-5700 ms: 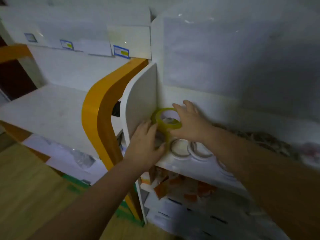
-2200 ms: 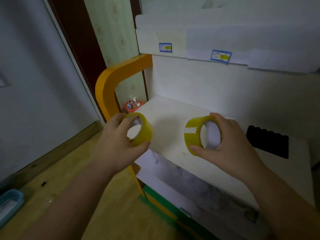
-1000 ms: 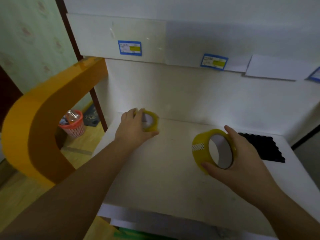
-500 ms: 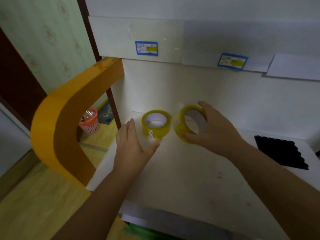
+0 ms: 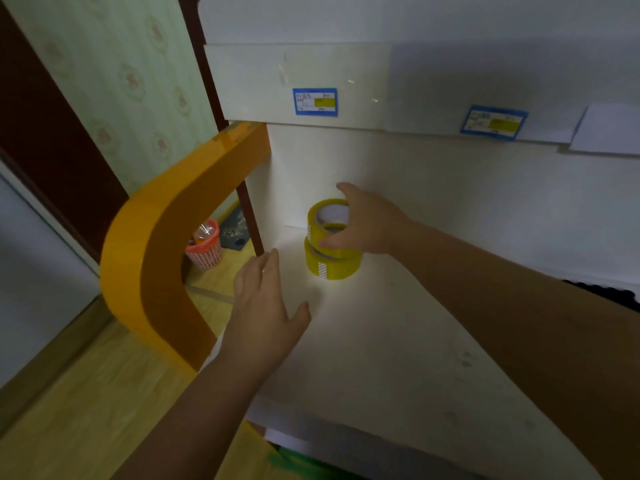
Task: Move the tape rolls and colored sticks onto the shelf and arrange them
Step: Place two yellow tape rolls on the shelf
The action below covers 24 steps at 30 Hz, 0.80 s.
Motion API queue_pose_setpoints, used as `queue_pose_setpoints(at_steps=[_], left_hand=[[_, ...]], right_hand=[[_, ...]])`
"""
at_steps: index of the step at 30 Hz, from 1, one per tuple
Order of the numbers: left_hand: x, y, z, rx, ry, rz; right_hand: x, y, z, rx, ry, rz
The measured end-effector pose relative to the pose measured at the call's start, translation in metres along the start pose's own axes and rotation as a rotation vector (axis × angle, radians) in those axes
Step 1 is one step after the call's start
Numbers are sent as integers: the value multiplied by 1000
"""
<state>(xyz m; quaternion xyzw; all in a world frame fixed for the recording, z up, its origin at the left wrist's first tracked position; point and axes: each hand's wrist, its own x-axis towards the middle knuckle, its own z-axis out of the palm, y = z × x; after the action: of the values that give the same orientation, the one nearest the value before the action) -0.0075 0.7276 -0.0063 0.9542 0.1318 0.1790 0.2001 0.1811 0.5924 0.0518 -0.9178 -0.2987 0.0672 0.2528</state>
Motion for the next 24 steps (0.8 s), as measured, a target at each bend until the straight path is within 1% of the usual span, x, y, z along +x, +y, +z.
queue_pose_setpoints(at_steps=[5,11,14,18,21,24], left_hand=[[3,-5,2,-6,-18,4],[9,-10,1,-26,-39,1],[12,-13,-1,-17,-33,37],[17,-12,-5,-55,-67,64],[23,-13,-7,-62,-105,86],[28,-8,-8,-59,-106,150]], right_hand=[[3,-9,8,-42,-24,-26],[5,-6,17,-30,-26,33],[4,-5,22,-38,-5,39],[-6,1,29,89,13,47],[-33,10,27,136,132,23],[-81,30,21,120,346,46]])
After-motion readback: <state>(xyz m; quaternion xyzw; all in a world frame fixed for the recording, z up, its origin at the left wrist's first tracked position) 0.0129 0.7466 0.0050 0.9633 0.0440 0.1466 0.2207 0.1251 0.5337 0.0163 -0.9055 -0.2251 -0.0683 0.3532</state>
